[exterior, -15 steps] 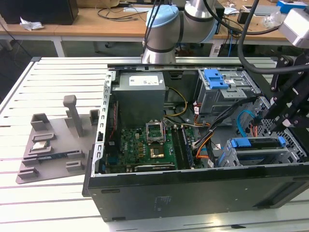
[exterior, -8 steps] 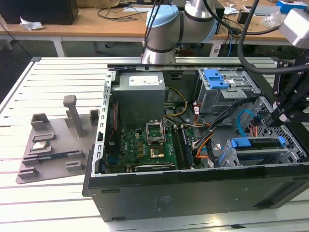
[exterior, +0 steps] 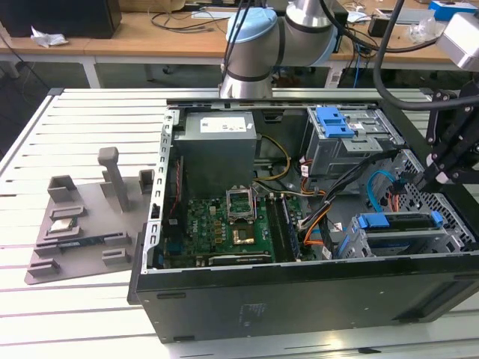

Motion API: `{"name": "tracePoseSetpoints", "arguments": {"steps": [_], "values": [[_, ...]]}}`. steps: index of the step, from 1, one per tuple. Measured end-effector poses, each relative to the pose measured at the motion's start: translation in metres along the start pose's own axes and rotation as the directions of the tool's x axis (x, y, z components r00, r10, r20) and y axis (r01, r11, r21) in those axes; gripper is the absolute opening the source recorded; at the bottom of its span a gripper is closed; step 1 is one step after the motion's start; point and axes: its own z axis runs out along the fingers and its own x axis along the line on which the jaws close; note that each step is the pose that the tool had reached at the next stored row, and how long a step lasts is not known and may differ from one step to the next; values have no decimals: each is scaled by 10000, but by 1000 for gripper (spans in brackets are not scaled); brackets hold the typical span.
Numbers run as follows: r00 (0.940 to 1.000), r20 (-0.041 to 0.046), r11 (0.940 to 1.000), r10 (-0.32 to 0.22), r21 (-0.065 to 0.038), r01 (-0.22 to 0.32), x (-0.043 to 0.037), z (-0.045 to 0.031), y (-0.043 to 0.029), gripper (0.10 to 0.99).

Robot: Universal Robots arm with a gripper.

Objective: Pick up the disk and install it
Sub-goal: 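Insert the first disk wire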

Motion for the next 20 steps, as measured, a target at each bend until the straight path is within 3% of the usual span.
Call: {"name": "tracePoseSetpoints", "arguments": {"steps": [3,6,10,13,19,20], "values": [[10000,-57,10000,5,1,-5,-113,41,-59,106],[9999,-128,10000,12,0,-12,-383,175,-181,106],[9999,-168,10000,16,-1,-16,-570,268,-270,106],[9997,-224,10000,21,0,-21,-633,299,-336,106],[9997,-251,10000,24,0,-24,-633,299,-337,114],[9997,-252,10000,24,0,-24,-633,299,-337,169]]}}
